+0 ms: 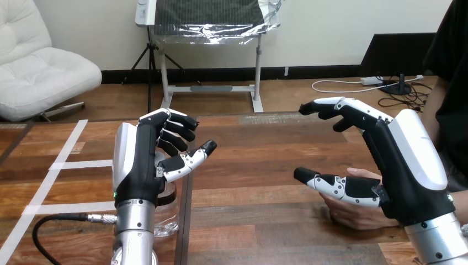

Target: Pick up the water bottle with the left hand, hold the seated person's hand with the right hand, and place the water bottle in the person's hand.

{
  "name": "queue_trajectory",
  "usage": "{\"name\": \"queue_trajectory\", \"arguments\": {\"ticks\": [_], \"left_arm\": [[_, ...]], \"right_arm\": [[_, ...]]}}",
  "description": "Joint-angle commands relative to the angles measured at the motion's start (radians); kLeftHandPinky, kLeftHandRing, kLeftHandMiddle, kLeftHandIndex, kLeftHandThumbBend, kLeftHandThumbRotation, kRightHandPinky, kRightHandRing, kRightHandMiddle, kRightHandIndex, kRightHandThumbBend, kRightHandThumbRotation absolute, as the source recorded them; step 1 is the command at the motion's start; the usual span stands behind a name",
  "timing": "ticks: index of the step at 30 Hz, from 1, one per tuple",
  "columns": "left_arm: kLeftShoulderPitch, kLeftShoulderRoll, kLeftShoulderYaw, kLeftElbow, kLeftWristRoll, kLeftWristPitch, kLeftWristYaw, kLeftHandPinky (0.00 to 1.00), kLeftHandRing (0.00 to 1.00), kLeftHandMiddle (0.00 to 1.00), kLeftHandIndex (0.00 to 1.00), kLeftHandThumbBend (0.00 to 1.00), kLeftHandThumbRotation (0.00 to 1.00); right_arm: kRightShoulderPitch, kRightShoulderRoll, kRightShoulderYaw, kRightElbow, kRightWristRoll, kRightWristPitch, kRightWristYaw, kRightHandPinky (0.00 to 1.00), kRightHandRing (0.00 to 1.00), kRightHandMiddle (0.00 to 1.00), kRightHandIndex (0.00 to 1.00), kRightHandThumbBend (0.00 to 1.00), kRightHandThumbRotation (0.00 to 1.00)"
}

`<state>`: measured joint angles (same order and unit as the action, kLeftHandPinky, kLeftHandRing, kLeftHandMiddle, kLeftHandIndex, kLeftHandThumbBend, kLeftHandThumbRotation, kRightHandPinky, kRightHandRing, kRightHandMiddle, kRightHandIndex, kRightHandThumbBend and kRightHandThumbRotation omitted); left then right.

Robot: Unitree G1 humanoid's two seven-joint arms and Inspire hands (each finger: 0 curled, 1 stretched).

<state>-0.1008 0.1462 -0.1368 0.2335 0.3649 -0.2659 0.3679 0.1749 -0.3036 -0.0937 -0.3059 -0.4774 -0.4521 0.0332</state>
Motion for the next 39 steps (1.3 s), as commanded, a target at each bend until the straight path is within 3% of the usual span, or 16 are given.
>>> {"name": "queue_trajectory", "arguments": {"ticks": [1,10,13,19,26,39], "left_arm": [[-0.018,-0.001,0.016,-0.038,0.021,0.002,0.006,0.35,0.4,0.46,0.48,0.72,0.0],[-0.007,0.008,0.015,-0.046,0.031,0.024,-0.006,0.37,0.43,0.49,0.51,0.73,0.0],[-0.001,0.021,0.008,-0.059,0.048,0.053,-0.024,0.42,0.49,0.54,0.55,0.74,0.0],[0.017,0.066,-0.018,-0.117,0.17,0.17,-0.058,0.53,0.61,0.65,0.65,0.78,0.03],[0.047,0.096,-0.03,-0.203,0.272,0.283,-0.131,0.64,0.72,0.76,0.76,0.82,0.17],[0.075,0.173,-0.045,-0.317,0.384,0.367,-0.269,0.82,0.86,0.87,0.86,0.85,0.28]], "right_arm": [[-0.044,-0.012,0.004,-0.041,0.019,0.009,0.007,0.59,0.71,0.74,0.7,0.74,0.0],[-0.027,-0.012,0.015,-0.061,0.036,0.016,0.021,0.6,0.71,0.75,0.71,0.73,0.0],[-0.025,-0.009,0.018,-0.059,0.047,0.012,0.022,0.61,0.71,0.75,0.71,0.72,0.0],[-0.021,-0.006,0.027,-0.062,0.067,0.015,0.029,0.61,0.72,0.76,0.72,0.71,0.0],[-0.022,0.0,0.037,-0.058,0.086,0.01,0.033,0.62,0.73,0.76,0.72,0.7,0.0],[-0.024,0.002,0.058,-0.053,0.11,0.01,0.033,0.6,0.71,0.76,0.71,0.69,0.0]]}}
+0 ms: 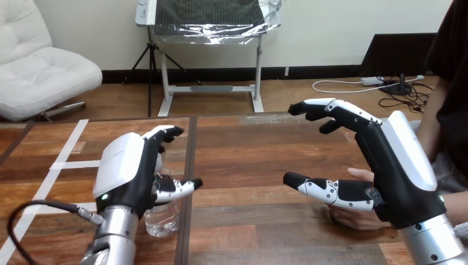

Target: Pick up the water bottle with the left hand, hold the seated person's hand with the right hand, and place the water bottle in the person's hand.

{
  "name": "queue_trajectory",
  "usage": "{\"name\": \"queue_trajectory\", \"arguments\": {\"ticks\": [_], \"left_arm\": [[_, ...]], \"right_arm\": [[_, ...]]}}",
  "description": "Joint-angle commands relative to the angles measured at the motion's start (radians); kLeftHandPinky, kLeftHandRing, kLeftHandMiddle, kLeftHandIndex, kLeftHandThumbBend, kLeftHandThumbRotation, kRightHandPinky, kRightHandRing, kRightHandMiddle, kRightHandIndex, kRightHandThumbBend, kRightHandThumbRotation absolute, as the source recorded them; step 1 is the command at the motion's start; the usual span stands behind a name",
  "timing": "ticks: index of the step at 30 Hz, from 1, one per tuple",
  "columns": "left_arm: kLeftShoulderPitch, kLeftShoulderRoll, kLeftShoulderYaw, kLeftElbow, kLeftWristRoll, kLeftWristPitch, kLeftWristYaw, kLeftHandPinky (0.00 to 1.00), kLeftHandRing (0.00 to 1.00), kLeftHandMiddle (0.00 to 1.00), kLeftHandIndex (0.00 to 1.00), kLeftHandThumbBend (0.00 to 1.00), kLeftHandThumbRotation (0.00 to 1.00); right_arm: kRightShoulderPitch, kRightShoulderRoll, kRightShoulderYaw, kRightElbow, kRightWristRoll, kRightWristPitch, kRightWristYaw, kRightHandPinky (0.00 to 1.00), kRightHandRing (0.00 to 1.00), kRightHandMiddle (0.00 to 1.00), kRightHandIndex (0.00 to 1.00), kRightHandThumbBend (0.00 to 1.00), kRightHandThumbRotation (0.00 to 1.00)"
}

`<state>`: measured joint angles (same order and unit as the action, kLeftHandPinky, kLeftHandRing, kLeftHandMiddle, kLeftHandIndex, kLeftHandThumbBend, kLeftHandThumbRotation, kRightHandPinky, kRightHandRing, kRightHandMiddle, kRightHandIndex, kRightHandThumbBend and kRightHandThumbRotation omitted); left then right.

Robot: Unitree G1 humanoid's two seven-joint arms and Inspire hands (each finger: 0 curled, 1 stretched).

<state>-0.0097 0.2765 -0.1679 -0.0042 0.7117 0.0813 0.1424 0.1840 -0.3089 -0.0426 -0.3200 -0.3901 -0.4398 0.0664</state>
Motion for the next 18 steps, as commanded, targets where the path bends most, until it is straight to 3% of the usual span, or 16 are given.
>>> {"name": "queue_trajectory", "arguments": {"ticks": [1,9,18], "left_arm": [[-0.014,0.047,-0.014,-0.085,0.042,0.023,-0.05,0.83,0.86,0.88,0.86,0.85,0.29],[-0.005,0.078,-0.008,-0.121,0.091,0.027,-0.057,0.87,0.87,0.88,0.86,0.88,0.28],[0.001,0.09,0.002,-0.145,0.093,0.036,-0.07,0.87,0.87,0.88,0.86,0.87,0.28]], "right_arm": [[-0.033,0.007,0.007,-0.039,0.023,-0.002,0.0,0.6,0.71,0.76,0.71,0.68,0.0],[-0.034,0.008,0.017,-0.03,0.032,-0.007,-0.002,0.6,0.71,0.76,0.71,0.67,0.01],[-0.035,0.008,0.026,-0.026,0.041,-0.015,-0.002,0.6,0.71,0.76,0.71,0.66,0.0]]}}
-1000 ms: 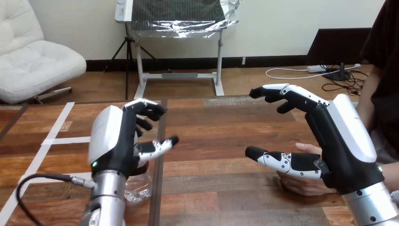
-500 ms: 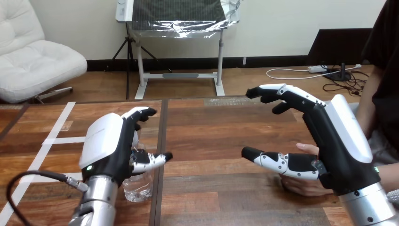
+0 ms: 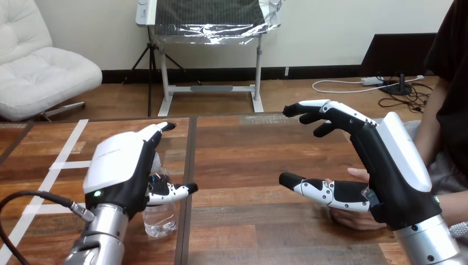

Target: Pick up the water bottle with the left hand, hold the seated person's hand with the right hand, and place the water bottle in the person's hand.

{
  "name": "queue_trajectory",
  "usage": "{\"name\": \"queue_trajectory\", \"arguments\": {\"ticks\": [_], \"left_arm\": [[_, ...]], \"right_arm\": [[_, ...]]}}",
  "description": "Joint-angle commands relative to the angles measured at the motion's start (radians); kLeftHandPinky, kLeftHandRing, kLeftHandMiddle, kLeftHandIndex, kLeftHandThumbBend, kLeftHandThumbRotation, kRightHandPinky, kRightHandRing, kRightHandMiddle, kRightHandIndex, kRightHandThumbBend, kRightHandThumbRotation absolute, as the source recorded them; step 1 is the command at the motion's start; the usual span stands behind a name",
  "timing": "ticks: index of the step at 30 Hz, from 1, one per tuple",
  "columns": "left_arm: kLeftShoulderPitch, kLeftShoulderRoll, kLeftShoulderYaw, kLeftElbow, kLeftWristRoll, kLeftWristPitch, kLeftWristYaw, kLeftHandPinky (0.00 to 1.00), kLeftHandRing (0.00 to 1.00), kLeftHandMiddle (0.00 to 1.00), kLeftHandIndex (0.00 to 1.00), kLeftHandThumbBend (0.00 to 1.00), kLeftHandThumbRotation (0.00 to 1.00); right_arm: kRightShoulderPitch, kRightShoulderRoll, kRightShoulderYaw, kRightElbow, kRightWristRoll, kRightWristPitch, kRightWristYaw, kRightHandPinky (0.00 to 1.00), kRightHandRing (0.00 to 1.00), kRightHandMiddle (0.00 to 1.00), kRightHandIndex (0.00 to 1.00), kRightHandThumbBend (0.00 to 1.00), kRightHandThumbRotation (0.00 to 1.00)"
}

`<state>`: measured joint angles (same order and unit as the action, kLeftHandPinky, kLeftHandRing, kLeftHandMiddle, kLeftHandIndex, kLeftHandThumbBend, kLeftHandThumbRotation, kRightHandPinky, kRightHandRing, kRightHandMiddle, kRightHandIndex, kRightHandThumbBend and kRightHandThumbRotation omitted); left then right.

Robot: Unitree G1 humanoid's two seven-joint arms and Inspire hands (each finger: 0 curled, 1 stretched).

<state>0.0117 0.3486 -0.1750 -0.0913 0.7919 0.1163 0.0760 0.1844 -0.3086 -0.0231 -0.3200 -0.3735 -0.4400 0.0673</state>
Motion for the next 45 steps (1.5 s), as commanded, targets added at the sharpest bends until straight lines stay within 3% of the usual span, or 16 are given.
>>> {"name": "queue_trajectory", "arguments": {"ticks": [1,15,24,30,36,39,45], "left_arm": [[-0.021,0.019,0.011,-0.057,0.012,0.0,-0.001,0.87,0.87,0.88,0.86,0.87,0.28],[-0.012,0.02,0.019,-0.062,0.01,-0.006,0.018,0.85,0.85,0.86,0.85,0.84,0.28],[-0.006,0.018,0.017,-0.077,0.021,0.021,-0.003,0.83,0.85,0.86,0.84,0.83,0.27],[-0.003,0.011,0.015,-0.103,0.017,0.07,-0.054,0.79,0.82,0.85,0.84,0.82,0.27],[0.003,-0.021,0.03,-0.117,-0.03,0.109,-0.073,0.74,0.8,0.83,0.83,0.82,0.25],[0.01,-0.051,0.048,-0.119,-0.083,0.108,-0.058,0.73,0.79,0.83,0.83,0.82,0.23],[0.027,-0.112,0.09,-0.083,-0.196,0.045,0.029,0.69,0.77,0.82,0.82,0.82,0.2]], "right_arm": [[-0.036,0.009,0.009,-0.024,0.025,-0.017,-0.003,0.6,0.71,0.76,0.71,0.66,0.0],[-0.037,0.011,0.024,-0.023,0.04,-0.016,-0.003,0.59,0.71,0.76,0.7,0.65,0.0],[-0.035,0.014,0.029,-0.028,0.051,-0.011,-0.001,0.59,0.71,0.76,0.7,0.65,0.0],[-0.035,0.015,0.03,-0.033,0.049,-0.008,-0.001,0.59,0.7,0.76,0.7,0.66,0.0],[-0.036,0.016,0.032,-0.03,0.055,-0.014,0.001,0.58,0.7,0.76,0.7,0.66,0.0],[-0.035,0.017,0.033,-0.031,0.058,-0.012,0.001,0.58,0.7,0.76,0.7,0.66,0.0],[-0.035,0.017,0.034,-0.03,0.058,-0.013,0.001,0.58,0.7,0.76,0.7,0.66,0.0]]}}
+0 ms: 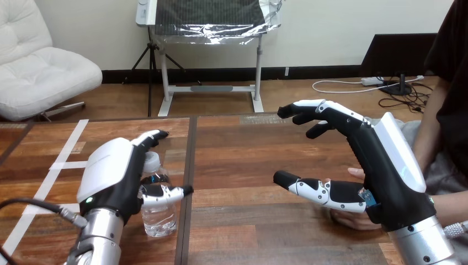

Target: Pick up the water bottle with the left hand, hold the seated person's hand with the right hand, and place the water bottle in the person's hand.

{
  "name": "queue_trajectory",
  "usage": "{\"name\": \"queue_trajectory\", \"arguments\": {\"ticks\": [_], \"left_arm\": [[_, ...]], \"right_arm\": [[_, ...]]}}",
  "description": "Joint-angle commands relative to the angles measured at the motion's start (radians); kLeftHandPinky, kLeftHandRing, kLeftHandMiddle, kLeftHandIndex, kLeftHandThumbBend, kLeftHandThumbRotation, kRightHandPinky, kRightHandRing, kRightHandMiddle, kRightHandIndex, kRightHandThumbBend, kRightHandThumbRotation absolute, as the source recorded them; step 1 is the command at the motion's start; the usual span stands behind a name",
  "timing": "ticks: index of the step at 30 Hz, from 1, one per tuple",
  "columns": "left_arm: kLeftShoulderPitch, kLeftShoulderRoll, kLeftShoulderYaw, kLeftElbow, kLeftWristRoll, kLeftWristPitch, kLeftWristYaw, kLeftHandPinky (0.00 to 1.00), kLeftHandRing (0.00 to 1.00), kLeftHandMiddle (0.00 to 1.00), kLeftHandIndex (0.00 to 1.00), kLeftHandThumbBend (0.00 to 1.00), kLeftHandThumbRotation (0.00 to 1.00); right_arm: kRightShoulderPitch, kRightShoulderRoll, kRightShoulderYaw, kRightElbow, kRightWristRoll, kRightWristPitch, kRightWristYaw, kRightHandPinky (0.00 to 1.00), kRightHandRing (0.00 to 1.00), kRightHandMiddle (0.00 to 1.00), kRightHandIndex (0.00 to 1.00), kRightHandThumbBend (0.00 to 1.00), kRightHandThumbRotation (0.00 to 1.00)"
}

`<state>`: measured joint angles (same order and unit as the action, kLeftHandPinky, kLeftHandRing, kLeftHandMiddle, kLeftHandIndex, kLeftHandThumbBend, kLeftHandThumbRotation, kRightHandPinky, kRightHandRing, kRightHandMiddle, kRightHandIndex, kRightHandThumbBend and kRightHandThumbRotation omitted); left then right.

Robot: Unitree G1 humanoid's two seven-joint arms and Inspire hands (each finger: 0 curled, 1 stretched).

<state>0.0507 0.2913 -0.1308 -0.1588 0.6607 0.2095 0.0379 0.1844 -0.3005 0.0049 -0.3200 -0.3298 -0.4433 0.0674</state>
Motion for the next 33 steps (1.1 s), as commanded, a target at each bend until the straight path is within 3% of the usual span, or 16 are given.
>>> {"name": "queue_trajectory", "arguments": {"ticks": [1,7,16,22,33], "left_arm": [[-0.008,-0.077,0.059,0.001,-0.101,-0.075,0.095,0.69,0.77,0.82,0.81,0.82,0.2],[0.005,-0.139,0.095,0.075,-0.217,-0.189,0.194,0.69,0.78,0.82,0.81,0.82,0.19],[0.013,-0.192,0.116,0.183,-0.289,-0.331,0.305,0.73,0.8,0.84,0.83,0.8,0.17],[0.011,-0.2,0.122,0.246,-0.304,-0.398,0.346,0.77,0.82,0.85,0.84,0.78,0.17],[-0.005,-0.199,0.132,0.34,-0.316,-0.458,0.387,0.81,0.84,0.87,0.87,0.77,0.23]], "right_arm": [[-0.035,0.008,0.006,-0.03,0.013,-0.012,0.001,0.58,0.7,0.76,0.7,0.66,0.0],[-0.038,0.006,0.006,-0.026,0.015,-0.015,0.002,0.58,0.7,0.76,0.7,0.66,0.0],[-0.038,0.006,0.007,-0.025,0.028,-0.011,0.007,0.58,0.7,0.76,0.7,0.67,0.0],[-0.037,0.006,0.006,-0.025,0.03,-0.011,0.01,0.58,0.7,0.76,0.7,0.67,0.0],[-0.036,0.007,0.007,-0.029,0.034,-0.009,0.017,0.58,0.71,0.76,0.7,0.67,0.0]]}}
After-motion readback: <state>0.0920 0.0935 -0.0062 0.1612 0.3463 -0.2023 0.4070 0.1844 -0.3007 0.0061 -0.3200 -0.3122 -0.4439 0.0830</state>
